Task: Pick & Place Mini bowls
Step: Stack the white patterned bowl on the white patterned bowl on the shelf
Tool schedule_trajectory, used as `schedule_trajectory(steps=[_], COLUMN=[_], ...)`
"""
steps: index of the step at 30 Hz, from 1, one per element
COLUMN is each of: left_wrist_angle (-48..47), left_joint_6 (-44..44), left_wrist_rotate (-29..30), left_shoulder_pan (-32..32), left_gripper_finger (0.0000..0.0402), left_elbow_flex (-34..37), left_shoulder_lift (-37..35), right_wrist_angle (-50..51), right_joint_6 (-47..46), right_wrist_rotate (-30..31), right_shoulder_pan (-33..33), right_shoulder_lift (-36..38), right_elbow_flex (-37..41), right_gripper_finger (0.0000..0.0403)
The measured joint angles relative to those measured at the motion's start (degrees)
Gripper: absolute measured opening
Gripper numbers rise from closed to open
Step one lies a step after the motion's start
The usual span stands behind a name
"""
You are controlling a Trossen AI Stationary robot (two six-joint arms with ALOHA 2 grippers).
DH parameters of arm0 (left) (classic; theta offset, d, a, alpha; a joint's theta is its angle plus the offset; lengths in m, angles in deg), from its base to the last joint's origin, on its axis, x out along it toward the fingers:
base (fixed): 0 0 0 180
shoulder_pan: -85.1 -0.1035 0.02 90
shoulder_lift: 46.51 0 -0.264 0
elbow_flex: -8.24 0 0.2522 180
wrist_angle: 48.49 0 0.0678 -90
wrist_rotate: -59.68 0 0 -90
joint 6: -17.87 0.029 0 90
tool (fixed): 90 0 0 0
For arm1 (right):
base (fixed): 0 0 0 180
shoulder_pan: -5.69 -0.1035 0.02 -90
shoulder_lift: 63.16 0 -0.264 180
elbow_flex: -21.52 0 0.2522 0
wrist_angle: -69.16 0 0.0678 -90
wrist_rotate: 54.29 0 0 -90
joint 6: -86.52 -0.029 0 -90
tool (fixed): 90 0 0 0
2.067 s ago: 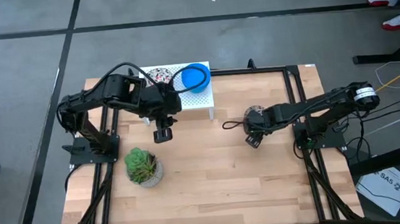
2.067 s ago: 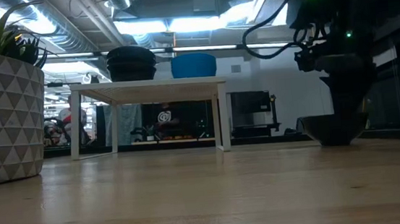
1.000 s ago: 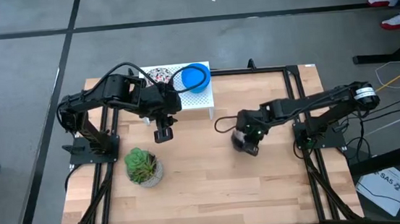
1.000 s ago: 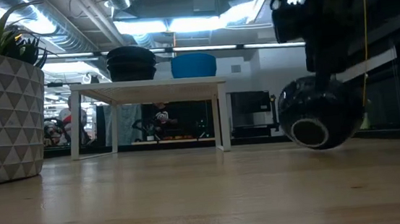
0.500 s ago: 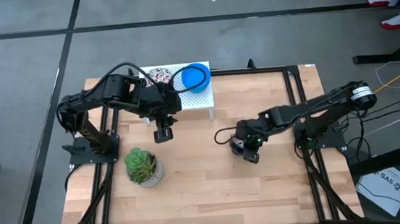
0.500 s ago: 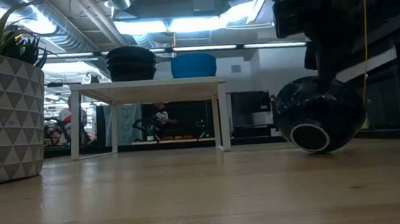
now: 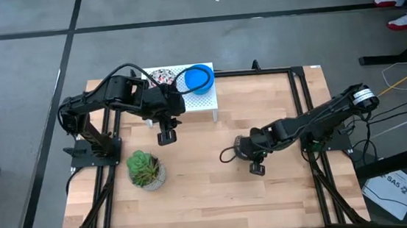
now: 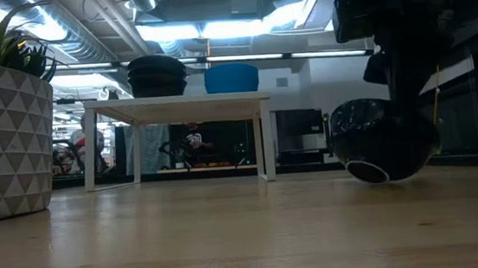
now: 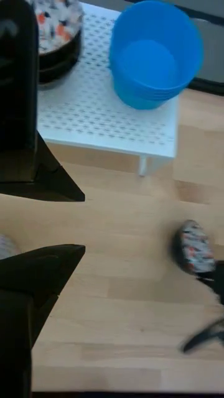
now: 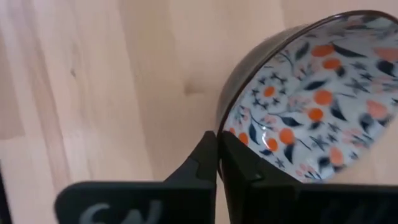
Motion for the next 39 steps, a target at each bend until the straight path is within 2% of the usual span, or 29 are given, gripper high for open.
schedule_trajectory(steps=[3,9,12,17,20,24,32,39], left_wrist_angle=[3.3,8.4,10.0,13.3,16.7,19.6,20.7,23.1], left_joint_6=[1.6,12.5,16.7,23.9,27.7,31.5,33.0,35.5], left_wrist_rotate=[-0.7,-9.5,-13.7,-16.3,-20.1,-26.8,-40.2,-48.0], left_shoulder_pan=[0.0,0.0,-0.1,-0.5,-1.4,-3.6,-7.3,-8.1], left_gripper_finger=[0.0116,0.0116,0.0116,0.0116,0.0116,0.0116,0.0116,0.0116], left_elbow_flex=[0.0,0.0,0.0,0.0,0.0,0.0,0.0,0.0], left_shoulder_lift=[0.3,1.5,2.3,5.2,7.7,11.6,17.5,20.0], right_wrist_angle=[-2.5,-8.6,-10.8,-14.8,-17.5,-18.0,-19.0,-19.8], right_joint_6=[0.5,2.3,3.0,3.6,4.0,4.4,4.9,5.1], right_wrist_rotate=[-2.1,-7.3,-7.6,-8.2,-8.3,-8.2,-8.7,-8.7], right_shoulder_pan=[-0.1,-0.2,-0.1,-0.1,-0.1,-0.1,-0.1,-0.1], right_shoulder_lift=[0.9,6.9,10.7,16.0,18.3,19.0,18.3,18.0], right_elbow_flex=[0.1,0.3,0.3,0.3,0.2,0.2,0.2,0.2], right_gripper_finger=[0.0006,0.0001,0.0001,0.0001,0.0000,0.0000,0.0000,0.0000])
